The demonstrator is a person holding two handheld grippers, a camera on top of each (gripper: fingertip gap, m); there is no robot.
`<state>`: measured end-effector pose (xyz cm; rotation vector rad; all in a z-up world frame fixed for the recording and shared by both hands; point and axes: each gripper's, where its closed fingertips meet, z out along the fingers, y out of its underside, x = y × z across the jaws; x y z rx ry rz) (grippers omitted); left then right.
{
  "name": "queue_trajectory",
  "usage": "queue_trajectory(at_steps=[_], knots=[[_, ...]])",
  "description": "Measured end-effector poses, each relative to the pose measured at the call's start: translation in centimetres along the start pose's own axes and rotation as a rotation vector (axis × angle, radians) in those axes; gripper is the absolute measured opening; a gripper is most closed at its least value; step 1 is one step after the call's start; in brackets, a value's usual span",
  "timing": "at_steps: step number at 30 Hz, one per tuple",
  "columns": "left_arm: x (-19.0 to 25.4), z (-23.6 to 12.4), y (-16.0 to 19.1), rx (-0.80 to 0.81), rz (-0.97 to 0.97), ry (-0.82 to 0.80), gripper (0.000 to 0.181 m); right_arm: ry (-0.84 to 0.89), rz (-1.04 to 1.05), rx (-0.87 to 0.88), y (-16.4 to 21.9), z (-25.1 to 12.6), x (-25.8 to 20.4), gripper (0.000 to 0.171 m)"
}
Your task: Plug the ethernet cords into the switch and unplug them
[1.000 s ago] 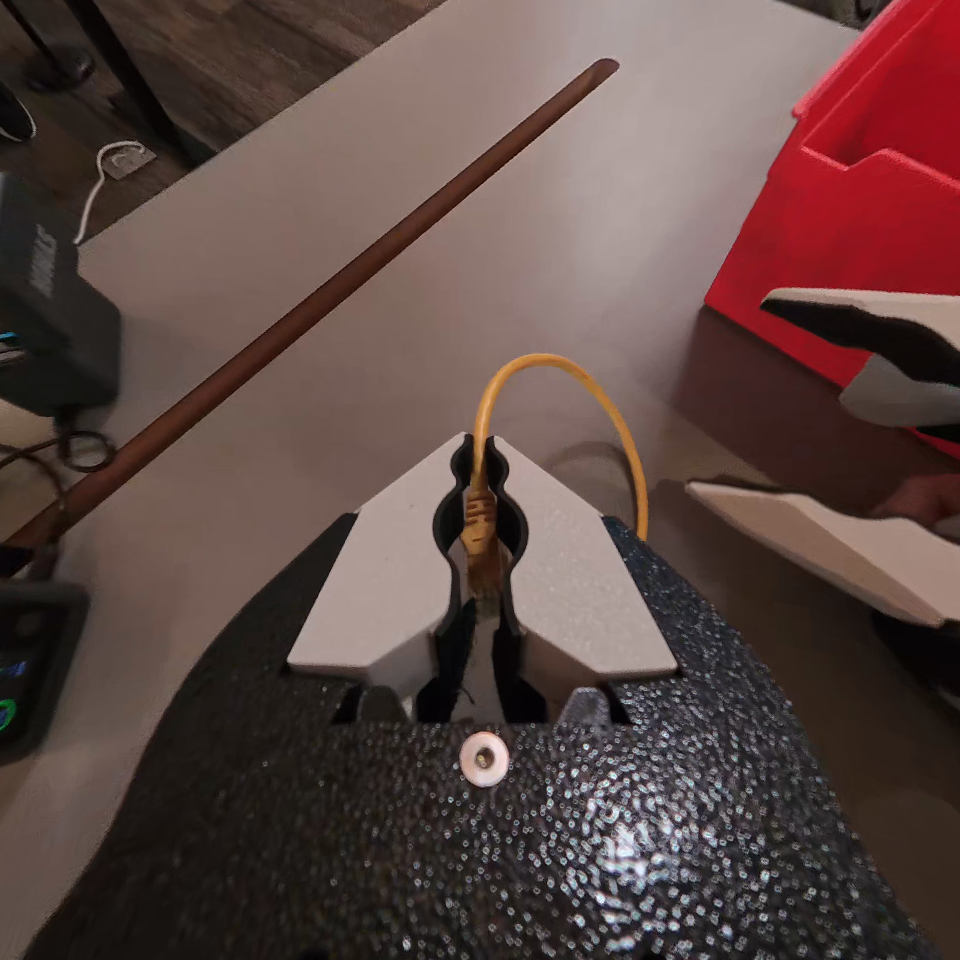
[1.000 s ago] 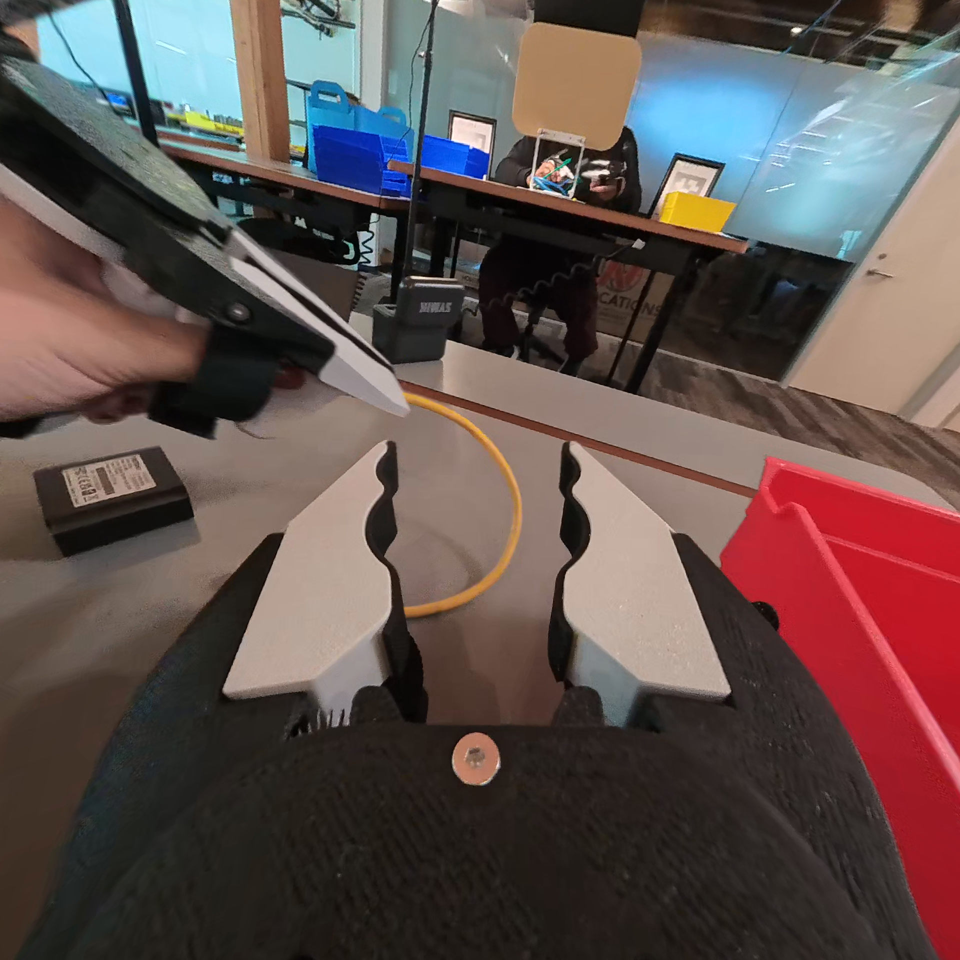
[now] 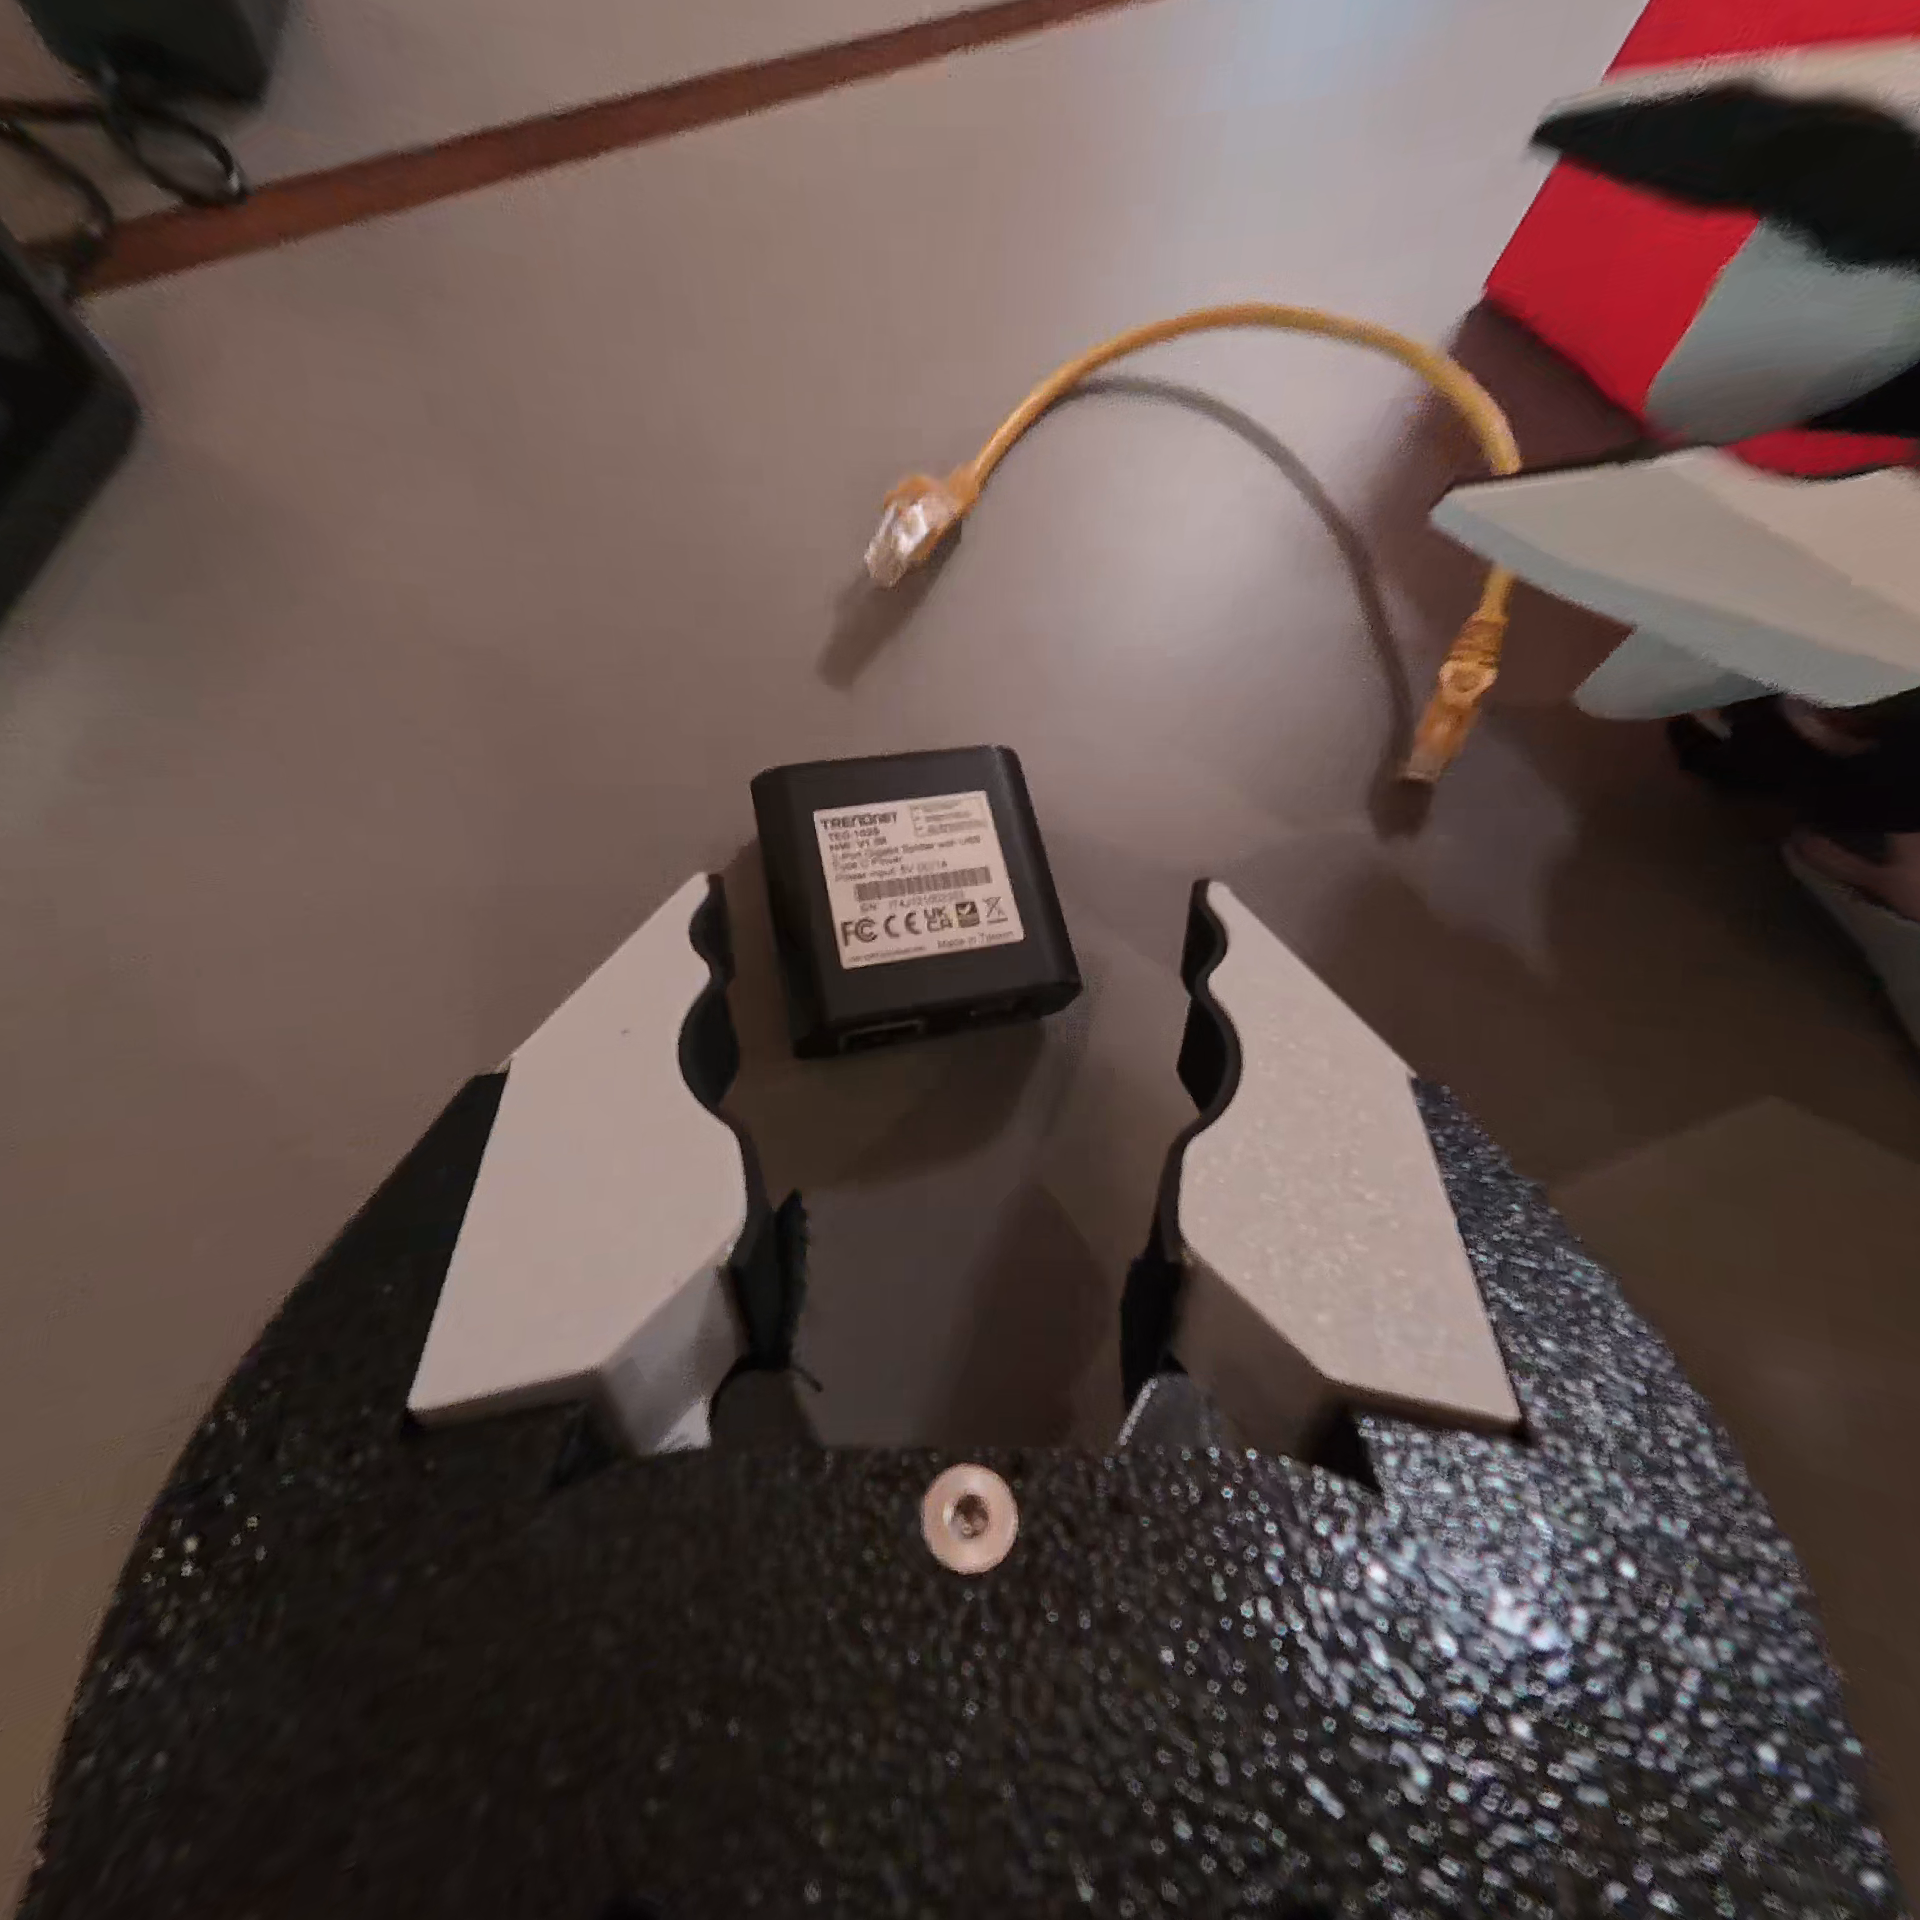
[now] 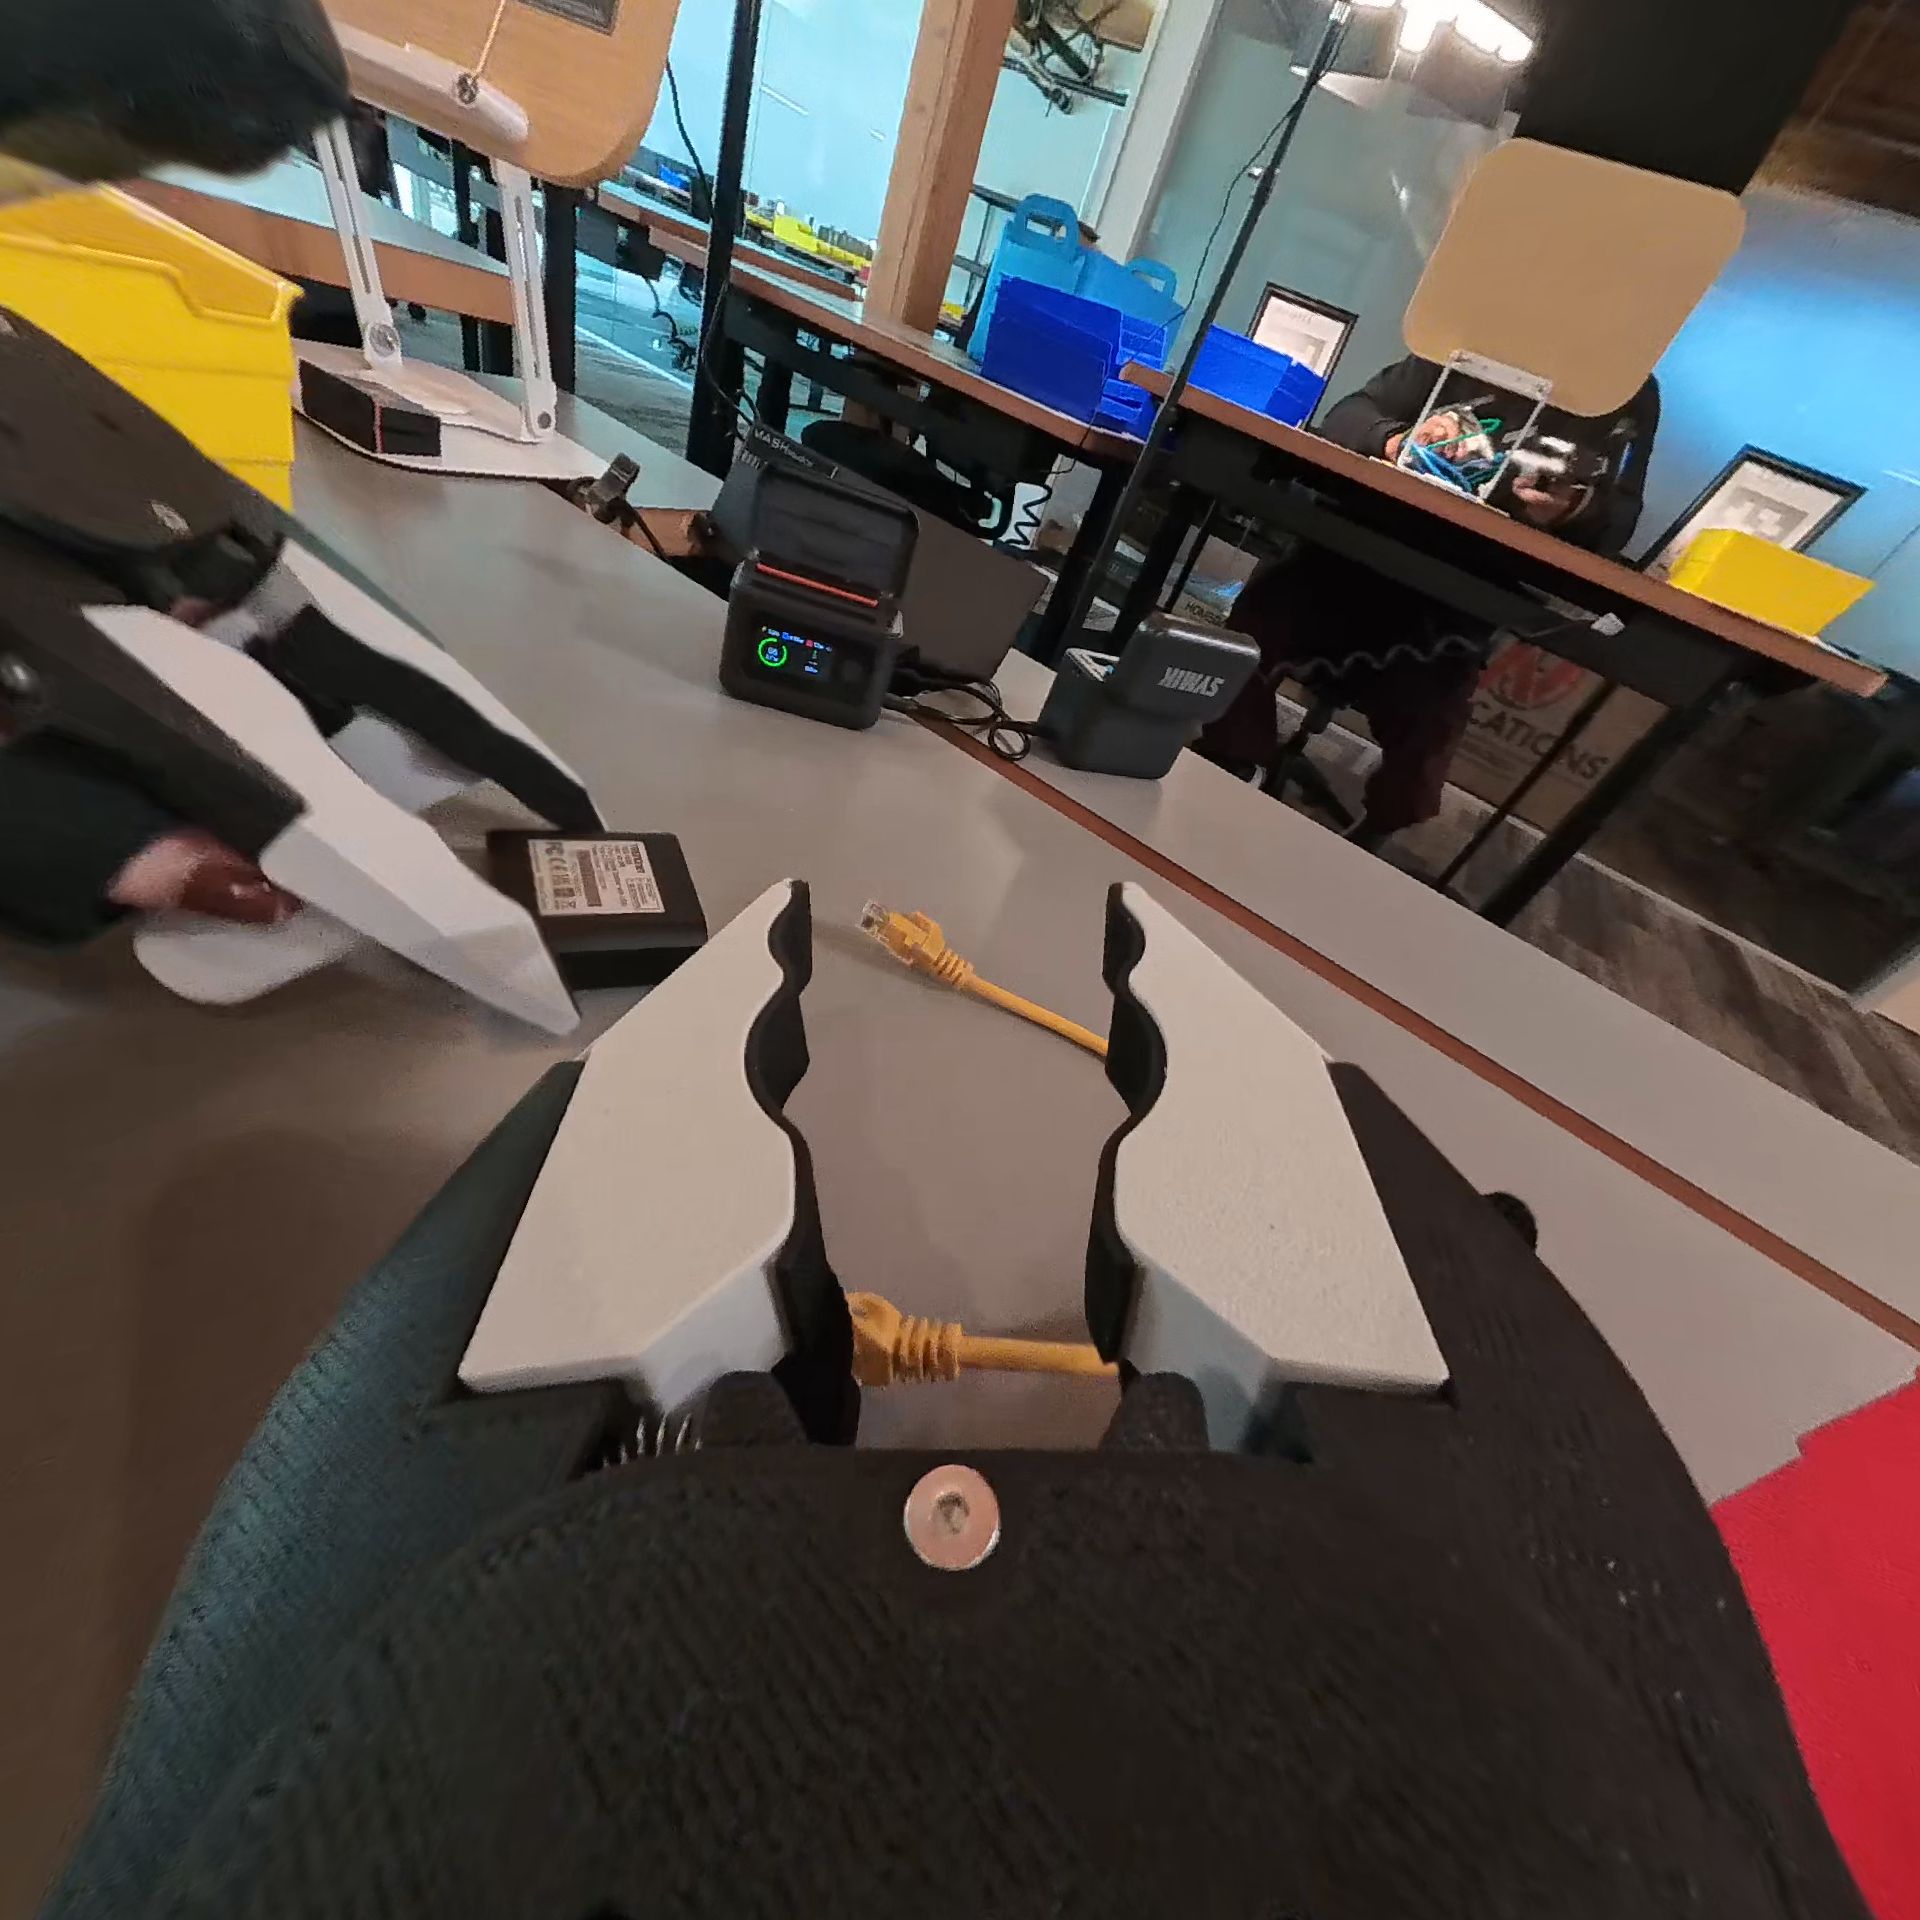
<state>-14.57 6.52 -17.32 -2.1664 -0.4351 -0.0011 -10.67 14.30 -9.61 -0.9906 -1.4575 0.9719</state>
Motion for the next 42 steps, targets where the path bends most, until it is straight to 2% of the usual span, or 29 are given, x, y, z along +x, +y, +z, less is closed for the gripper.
queue_trajectory(at_steps=[1,6,10,12,14,15,16,17,18,20,22,24,25,27,30,34,38,42], knots=[[-0.1,0.4,0.4,-0.022,0.008,-0.015,0.086,-0.002,0.01,-0.002,0.1,0.0,0.0,0.056],[-1.1,0.7,0.7,-0.054,0.078,-0.135,0.065,-0.017,0.042,-0.014,0.3,0.1,0.0,0.056],[-0.9,0.4,0.7,-0.041,0.045,-0.1,0.061,-0.064,0.03,-0.026,0.5,0.2,-0.7,0.056],[0.0,0.2,0.2,0.003,-0.012,-0.005,0.061,-0.142,0.011,-0.021,0.4,0.1,-1.9,0.057],[1.8,-0.5,-1.4,0.101,-0.103,0.171,0.06,-0.258,-0.016,-0.012,0.3,-0.1,-3.7,0.059],[2.0,-1.2,-2.4,0.17,-0.148,0.23,0.005,-0.306,-0.036,-0.004,0.2,-0.3,-4.5,0.061],[3.3,-2.8,-4.0,0.281,-0.175,0.377,0.0,-0.356,-0.057,0.007,0.1,-0.5,-5.4,0.062],[3.7,-3.8,-4.6,0.315,-0.246,0.478,0.0,-0.403,-0.073,0.011,0.1,-0.8,-6.1,0.064],[3.2,-4.1,-4.5,0.307,-0.281,0.491,0.0,-0.42,-0.079,0.001,0.2,-0.9,-6.4,0.064],[1.9,-3.6,-3.3,0.255,-0.264,0.425,0.0,-0.463,-0.081,-0.026,0.6,-1.1,-6.9,0.064],[2.9,-3.7,-3.1,0.233,-0.286,0.498,0.0,-0.494,-0.054,-0.068,1.1,-1.2,-7.1,0.066],[4.7,-4.0,-3.3,0.222,-0.247,0.588,0.0,-0.448,-0.026,-0.055,0.9,-1.0,-6.2,0.065],[5.4,-4.0,-3.2,0.209,-0.206,0.595,0.018,-0.406,-0.012,-0.048,0.9,-0.8,-5.5,0.065],[7.2,-3.9,-2.8,0.171,-0.106,0.6,0.038,-0.303,-0.008,-0.019,0.6,-0.5,-3.8,0.064],[10.1,-3.6,-2.2,0.141,0.038,0.614,0.06,-0.165,-0.06,0.028,0.2,-0.5,-1.7,0.06],[15.4,-4.5,0.1,0.01,0.188,0.72,0.093,-0.095,-0.04,0.03,0.4,-0.3,-0.2,0.058],[21.1,-5.9,4.6,-0.105,0.428,0.758,0.098,-0.068,0.017,0.045,0.2,-0.4,0.8,0.057],[24.8,-5.1,7.5,-0.144,0.446,0.686,0.106,-0.027,0.044,0.055,0.1,-0.7,1.6,0.057]])
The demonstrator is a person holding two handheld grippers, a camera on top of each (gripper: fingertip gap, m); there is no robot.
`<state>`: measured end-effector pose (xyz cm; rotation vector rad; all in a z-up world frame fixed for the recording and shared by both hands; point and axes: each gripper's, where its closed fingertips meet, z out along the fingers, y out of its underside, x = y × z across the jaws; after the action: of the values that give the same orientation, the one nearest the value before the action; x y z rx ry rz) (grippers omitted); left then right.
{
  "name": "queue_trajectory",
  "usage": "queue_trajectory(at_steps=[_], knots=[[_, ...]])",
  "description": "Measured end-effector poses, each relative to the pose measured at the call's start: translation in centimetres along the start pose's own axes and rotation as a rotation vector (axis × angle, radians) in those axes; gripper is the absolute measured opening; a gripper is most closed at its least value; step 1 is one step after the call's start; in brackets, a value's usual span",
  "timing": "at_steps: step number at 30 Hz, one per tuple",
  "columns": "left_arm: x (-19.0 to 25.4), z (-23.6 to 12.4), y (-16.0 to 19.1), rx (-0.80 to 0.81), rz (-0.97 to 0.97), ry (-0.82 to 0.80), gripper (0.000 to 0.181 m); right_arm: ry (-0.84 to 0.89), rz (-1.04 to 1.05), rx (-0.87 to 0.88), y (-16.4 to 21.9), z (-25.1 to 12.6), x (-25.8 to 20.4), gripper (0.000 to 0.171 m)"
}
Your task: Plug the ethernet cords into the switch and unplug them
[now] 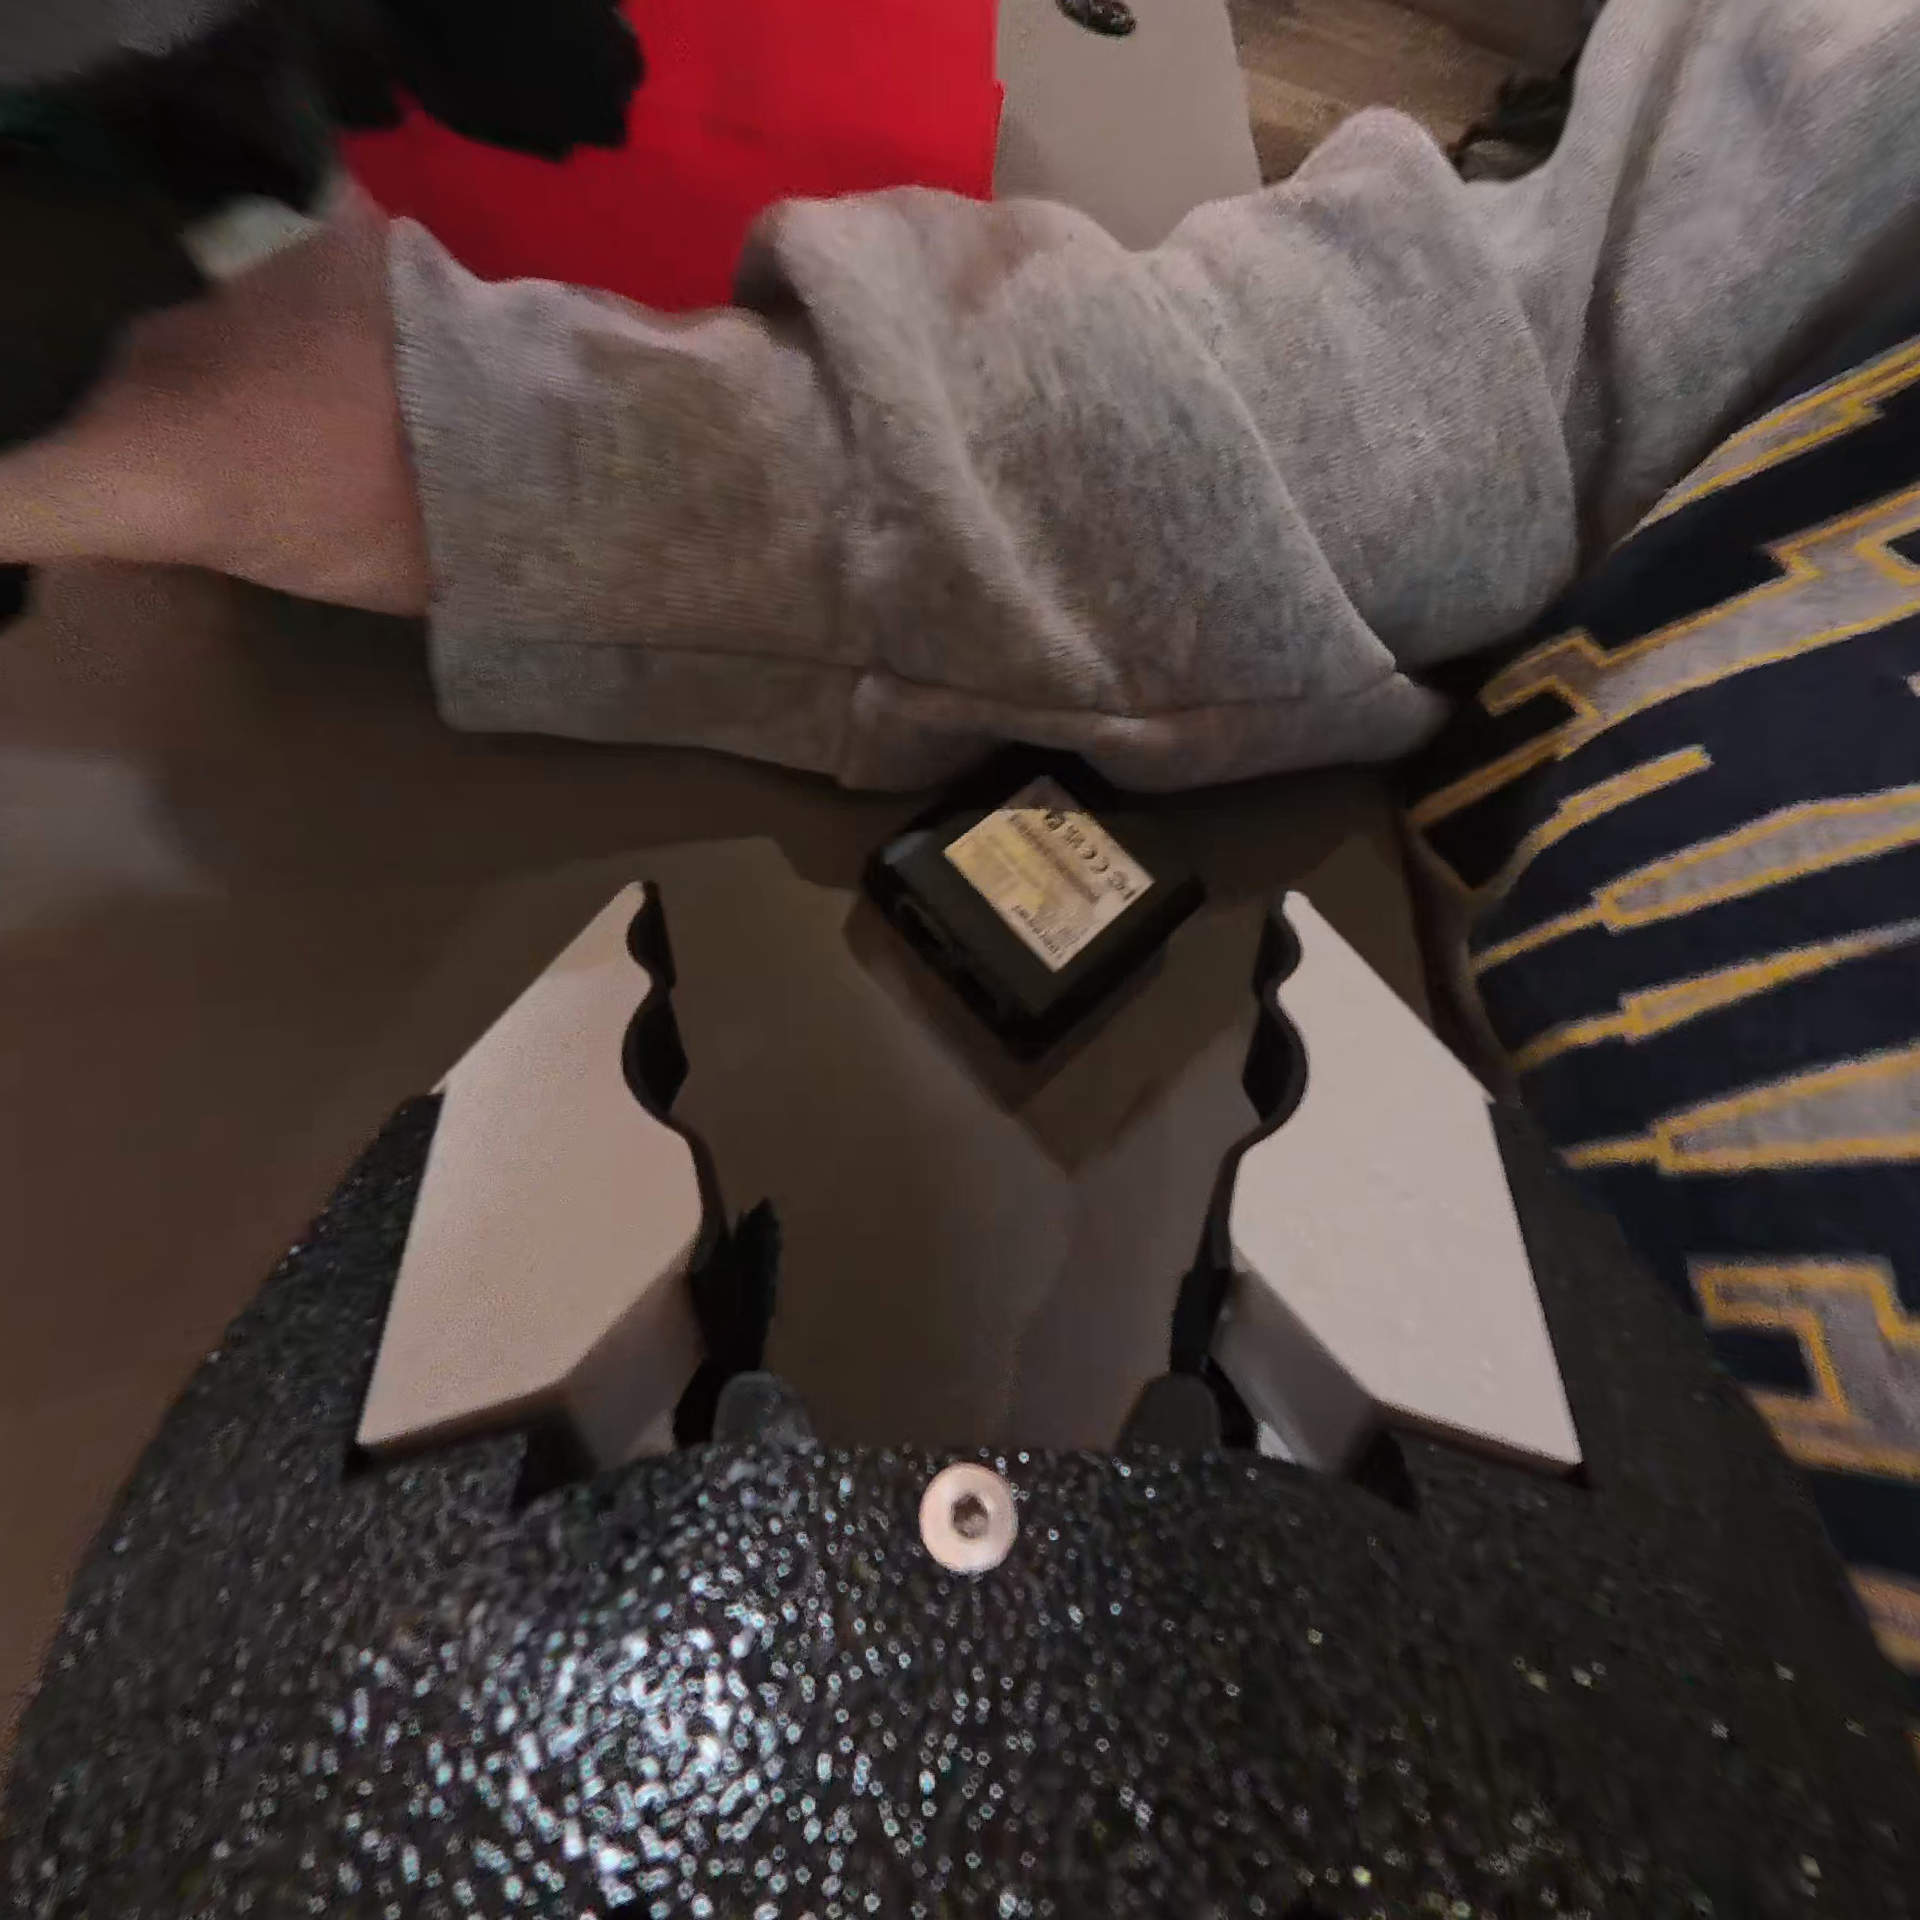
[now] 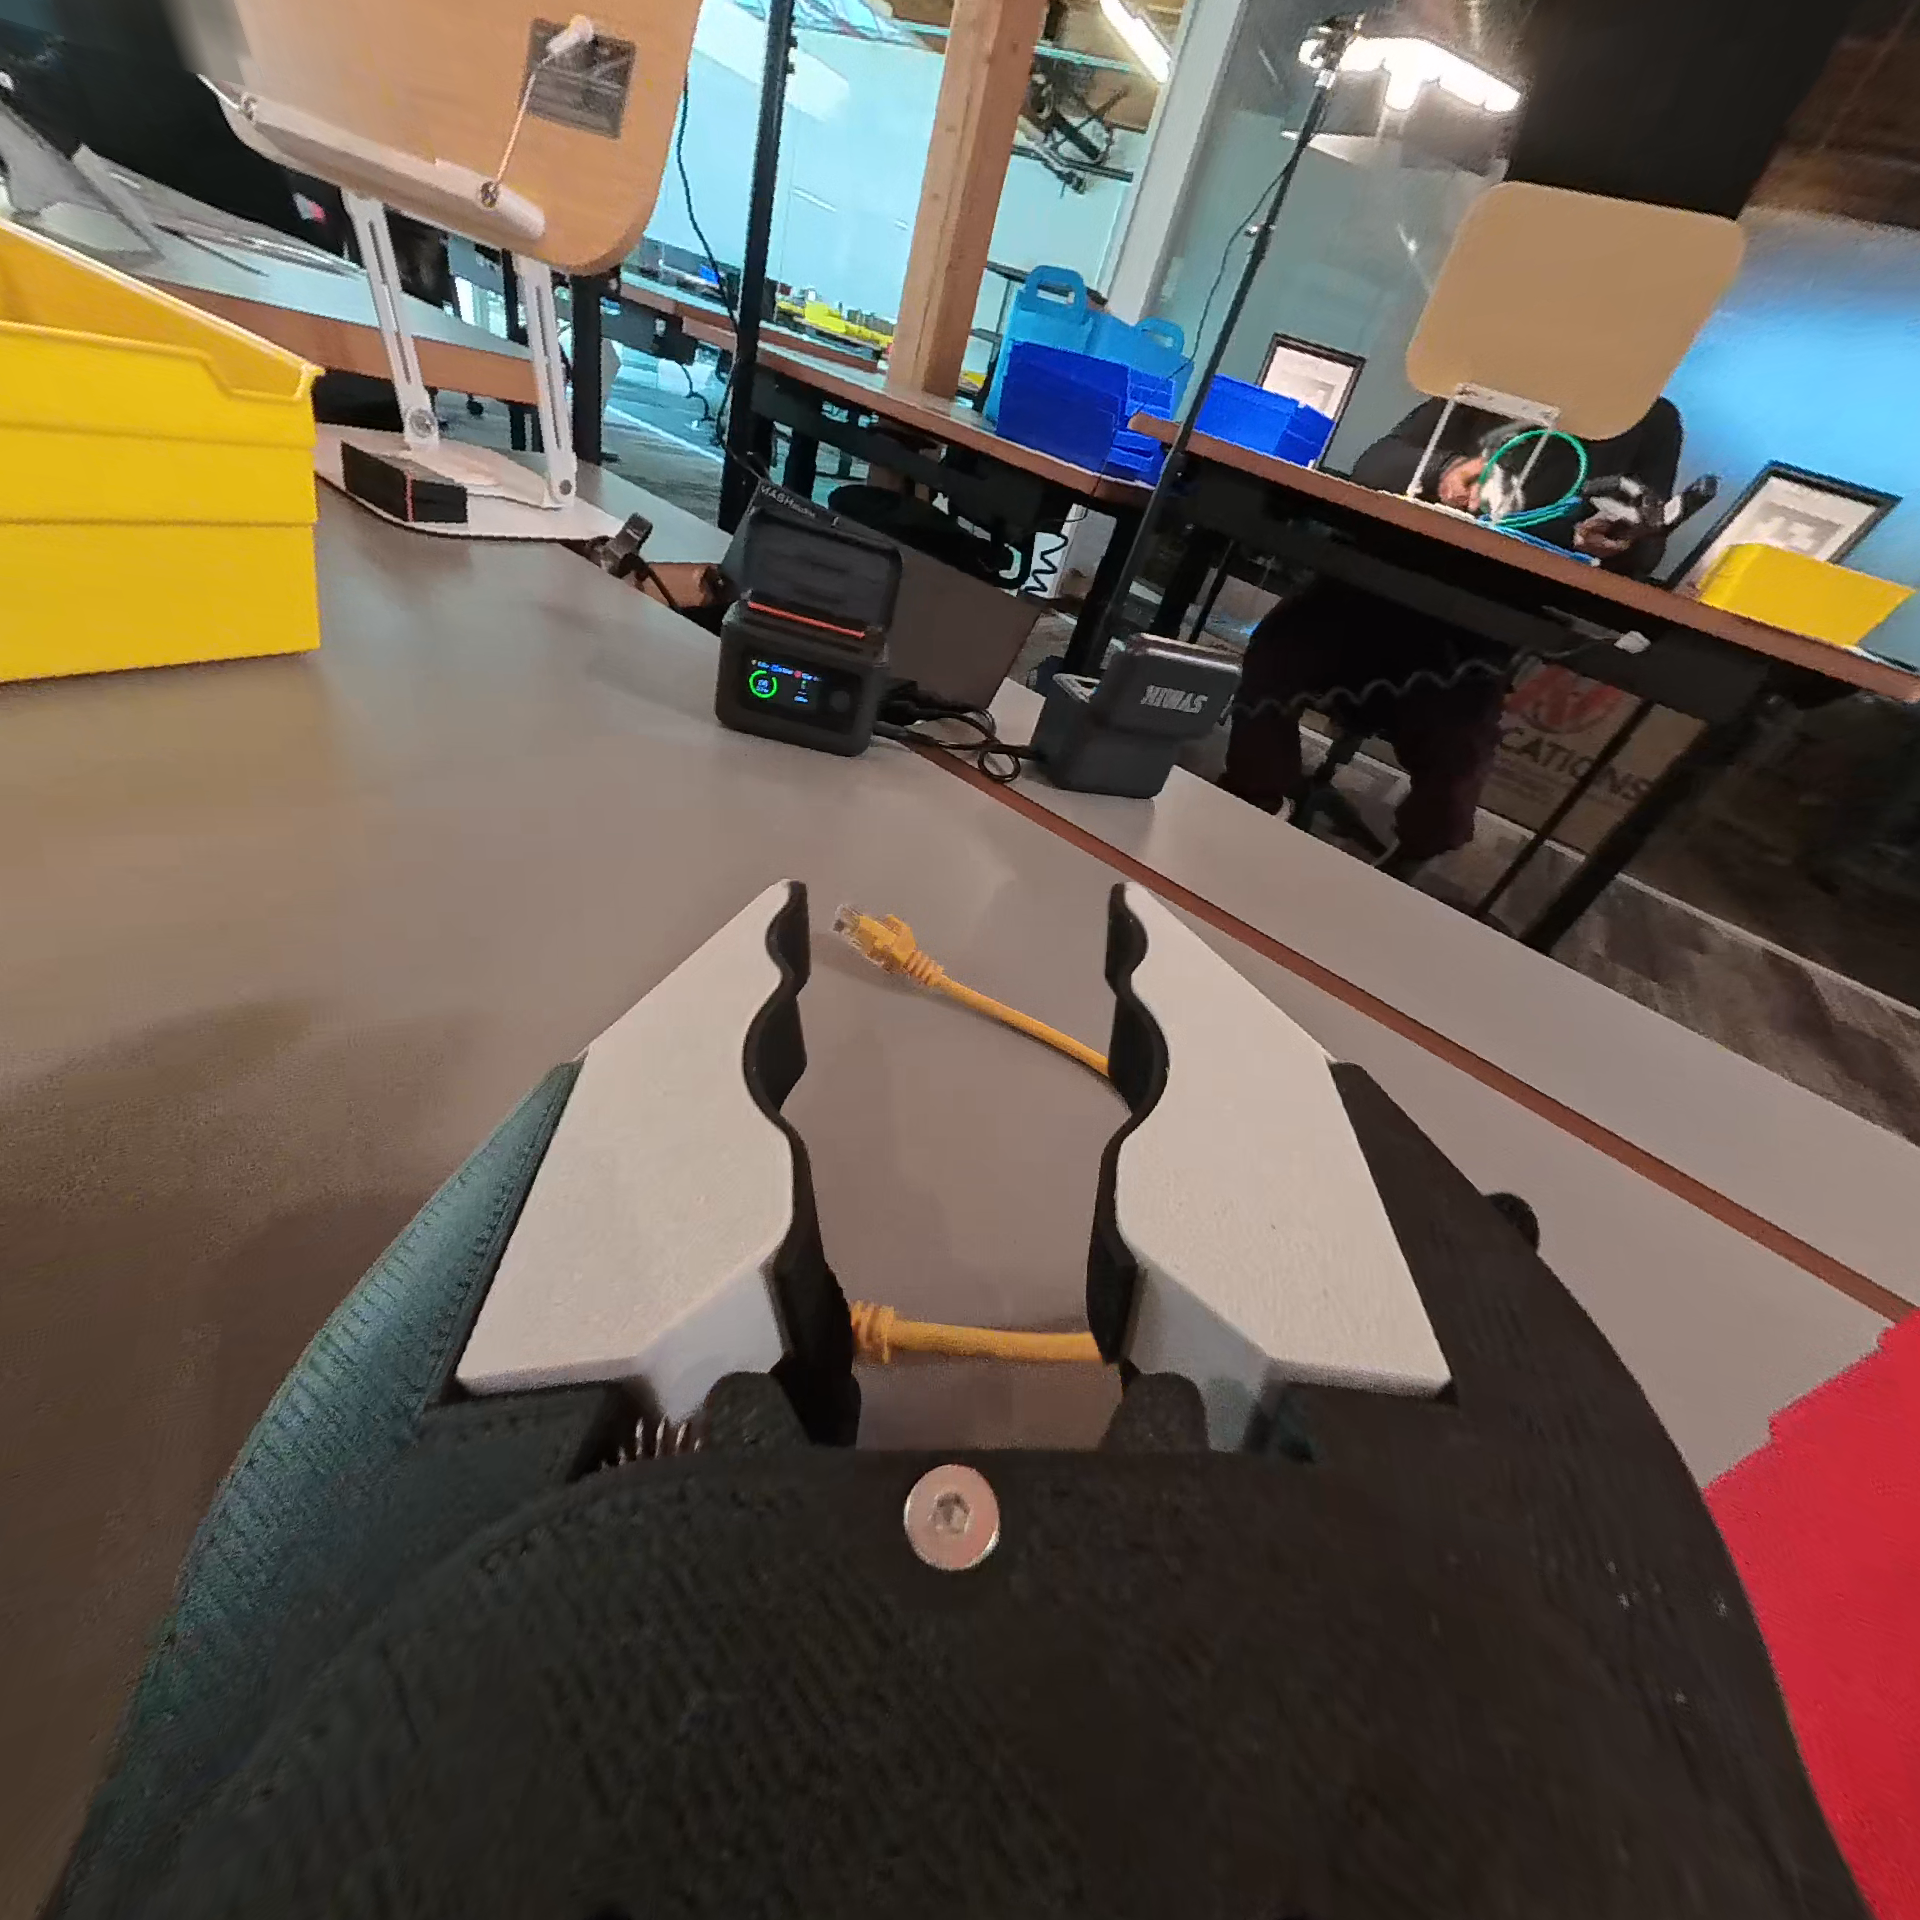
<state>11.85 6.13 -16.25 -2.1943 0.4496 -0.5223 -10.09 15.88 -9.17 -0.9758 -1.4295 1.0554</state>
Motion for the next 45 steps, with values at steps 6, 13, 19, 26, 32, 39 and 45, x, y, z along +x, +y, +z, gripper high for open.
queue_trajectory(at_steps=[6,13,19,26,32,39,45], knots=[[0.6,2.7,0.4,-0.02,-0.006,-0.186,0.11,0.02,0.029,0.019,-0.2,-0.6,0.5,0.057],[-2.5,0.3,1.9,-0.044,-0.011,-0.354,0.094,0.034,0.083,0.037,-0.3,-1.0,1.2,0.057],[-1.5,0.4,1.5,-0.001,0.034,-0.159,0.091,0.021,0.1,0.038,-0.3,-1.0,1.1,0.057],[-1.8,1.1,1.2,-0.089,0.08,-0.09,0.058,0.008,0.104,0.043,-0.4,-1.1,0.9,0.057],[-7.1,-2.3,0.9,0.043,-0.119,-0.244,0.058,0.054,0.045,0.098,-1.6,-2.0,1.5,0.05],[-15.1,-10.2,1.2,0.315,-0.466,-0.411,0.057,-0.314,-0.122,0.141,-2.3,-2.2,-5.7,0.067],[-17.6,-12.1,2.2,0.39,-0.6,-0.382,0.057,-0.501,-0.495,-0.041,1.2,-1.9,-11.9,0.073]])
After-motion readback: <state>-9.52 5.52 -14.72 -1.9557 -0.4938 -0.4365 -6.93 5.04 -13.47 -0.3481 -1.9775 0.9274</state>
